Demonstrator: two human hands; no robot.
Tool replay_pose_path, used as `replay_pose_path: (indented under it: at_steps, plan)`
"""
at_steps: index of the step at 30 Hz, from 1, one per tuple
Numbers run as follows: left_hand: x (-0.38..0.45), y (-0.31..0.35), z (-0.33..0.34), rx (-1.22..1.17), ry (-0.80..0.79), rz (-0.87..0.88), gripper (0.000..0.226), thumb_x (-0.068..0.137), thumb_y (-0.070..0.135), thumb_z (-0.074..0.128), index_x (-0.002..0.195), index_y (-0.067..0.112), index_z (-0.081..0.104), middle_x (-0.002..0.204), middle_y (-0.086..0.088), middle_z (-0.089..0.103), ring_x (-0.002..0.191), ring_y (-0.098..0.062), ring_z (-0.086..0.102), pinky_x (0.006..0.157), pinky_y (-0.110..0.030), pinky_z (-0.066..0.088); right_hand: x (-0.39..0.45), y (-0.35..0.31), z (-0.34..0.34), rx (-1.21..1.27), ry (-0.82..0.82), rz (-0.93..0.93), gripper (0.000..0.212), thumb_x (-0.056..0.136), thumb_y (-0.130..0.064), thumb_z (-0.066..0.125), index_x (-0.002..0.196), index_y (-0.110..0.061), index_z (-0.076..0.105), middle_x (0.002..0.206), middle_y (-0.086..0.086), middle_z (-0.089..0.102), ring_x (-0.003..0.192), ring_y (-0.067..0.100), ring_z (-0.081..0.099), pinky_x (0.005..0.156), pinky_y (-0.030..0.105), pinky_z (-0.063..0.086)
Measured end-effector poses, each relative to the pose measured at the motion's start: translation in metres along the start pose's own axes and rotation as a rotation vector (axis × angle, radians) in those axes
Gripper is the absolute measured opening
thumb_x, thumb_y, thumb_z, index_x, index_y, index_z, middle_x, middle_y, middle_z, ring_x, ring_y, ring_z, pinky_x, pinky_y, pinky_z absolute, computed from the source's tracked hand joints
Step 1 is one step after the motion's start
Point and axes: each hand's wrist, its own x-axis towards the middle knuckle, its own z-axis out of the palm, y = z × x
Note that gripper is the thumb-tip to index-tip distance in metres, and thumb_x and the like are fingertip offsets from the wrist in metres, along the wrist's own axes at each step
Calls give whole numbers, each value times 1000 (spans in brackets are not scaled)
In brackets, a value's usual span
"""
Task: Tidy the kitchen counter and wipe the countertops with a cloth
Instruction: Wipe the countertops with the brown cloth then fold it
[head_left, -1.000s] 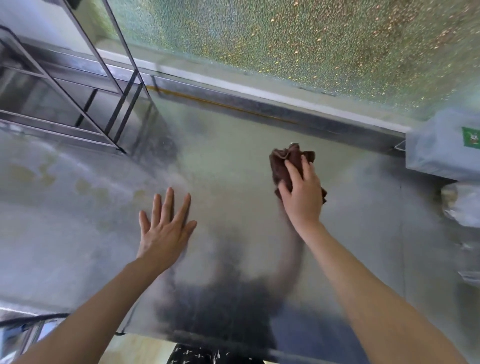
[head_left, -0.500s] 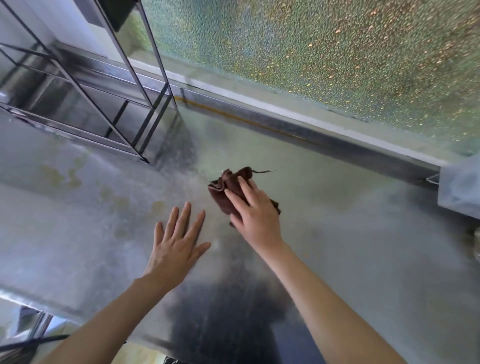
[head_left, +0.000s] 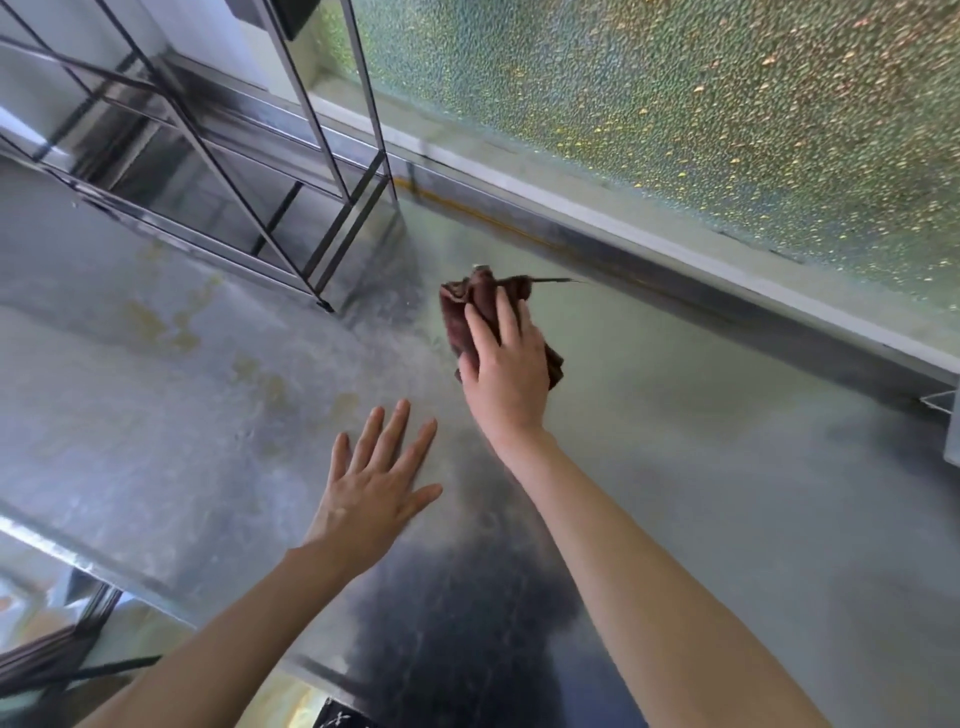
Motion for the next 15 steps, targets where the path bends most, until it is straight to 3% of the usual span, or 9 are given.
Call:
replay_pose_path:
  at_steps: [3, 6, 8, 12, 15]
  plan:
    - [-2, 1, 0, 23, 21, -5, 65, 89, 62, 6, 145, 28, 10, 151, -6, 15, 138, -31, 15, 105, -52, 23, -4, 4, -5, 25, -146, -251, 50, 77, -19, 67, 126, -16, 57, 142, 15, 44, 127, 40, 42, 101, 51, 39]
    - [-2, 0, -2, 20, -2, -8, 65, 90, 61, 8, 144, 26, 17, 150, -7, 20, 136, -31, 21, 102, -52, 27, -7, 38, -22, -35, -162, -363, 49, 76, -20, 69, 124, -18, 59, 141, 13, 46, 123, 37, 47, 95, 47, 44]
    - [-2, -3, -4, 26, -5, -8, 65, 91, 61, 8, 144, 26, 21, 150, -6, 22, 135, -30, 24, 101, -50, 31, -18, 65, -32, -49, -118, -289, 49, 77, -20, 69, 125, -18, 59, 141, 14, 45, 123, 37, 47, 97, 47, 43]
    - [-2, -2, -6, 7, -59, -16, 65, 90, 61, 9, 144, 26, 18, 150, -6, 21, 136, -30, 24, 102, -49, 27, -49, 73, -34, -45, 39, 83, 44, 80, -17, 62, 124, -13, 58, 141, 19, 43, 125, 42, 43, 101, 52, 40]
    - [-3, -2, -7, -31, -84, -1, 67, 86, 64, 1, 144, 32, -3, 154, -3, -1, 141, -29, -1, 109, -48, 8, -67, 36, -29, -22, 65, 264, 48, 76, -12, 68, 122, -11, 59, 139, 22, 45, 123, 45, 44, 101, 53, 39]
